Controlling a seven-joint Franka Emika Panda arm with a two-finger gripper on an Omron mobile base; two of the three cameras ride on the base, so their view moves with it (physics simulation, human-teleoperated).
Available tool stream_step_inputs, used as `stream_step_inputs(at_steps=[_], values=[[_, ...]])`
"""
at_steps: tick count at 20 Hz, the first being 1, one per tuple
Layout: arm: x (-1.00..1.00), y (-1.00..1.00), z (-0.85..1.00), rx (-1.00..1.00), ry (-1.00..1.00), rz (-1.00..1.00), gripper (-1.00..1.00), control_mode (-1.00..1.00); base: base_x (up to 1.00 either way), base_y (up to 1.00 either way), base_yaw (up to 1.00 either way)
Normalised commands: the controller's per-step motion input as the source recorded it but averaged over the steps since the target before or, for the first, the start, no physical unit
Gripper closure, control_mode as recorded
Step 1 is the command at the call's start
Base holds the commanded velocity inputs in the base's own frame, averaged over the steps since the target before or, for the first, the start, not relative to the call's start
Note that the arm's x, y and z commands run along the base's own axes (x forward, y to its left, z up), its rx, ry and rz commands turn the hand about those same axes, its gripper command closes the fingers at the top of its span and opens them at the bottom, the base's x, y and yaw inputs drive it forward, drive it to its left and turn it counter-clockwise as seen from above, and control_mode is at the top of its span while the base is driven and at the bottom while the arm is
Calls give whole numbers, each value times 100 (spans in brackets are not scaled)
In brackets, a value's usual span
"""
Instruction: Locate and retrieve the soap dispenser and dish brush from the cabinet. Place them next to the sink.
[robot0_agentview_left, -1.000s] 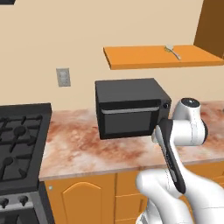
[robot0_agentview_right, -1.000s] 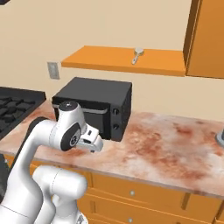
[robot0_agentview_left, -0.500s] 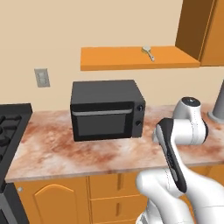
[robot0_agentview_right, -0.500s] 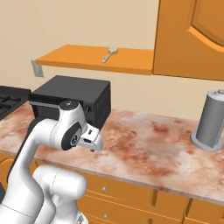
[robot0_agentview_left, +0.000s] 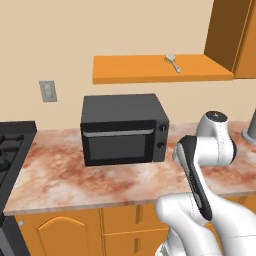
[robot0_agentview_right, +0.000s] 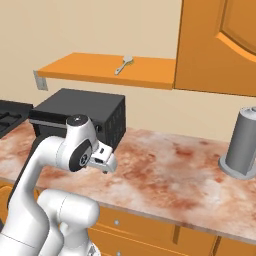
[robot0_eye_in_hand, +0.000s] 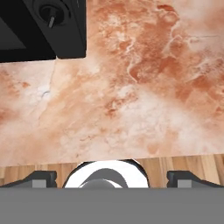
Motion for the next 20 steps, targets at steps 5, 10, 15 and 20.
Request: stream_step_inputs(at_steps=[5, 10, 15, 20], values=[[0, 0, 0, 0, 0, 0, -100, 100, 27, -21, -2], [0, 0, 0, 0, 0, 0, -100, 100, 0, 0, 0], [-6, 7, 31, -3, -7, 0, -100, -100, -3, 0, 0], [-1, 7, 91, -12, -22, 9, -100, -100, 0, 0, 0]])
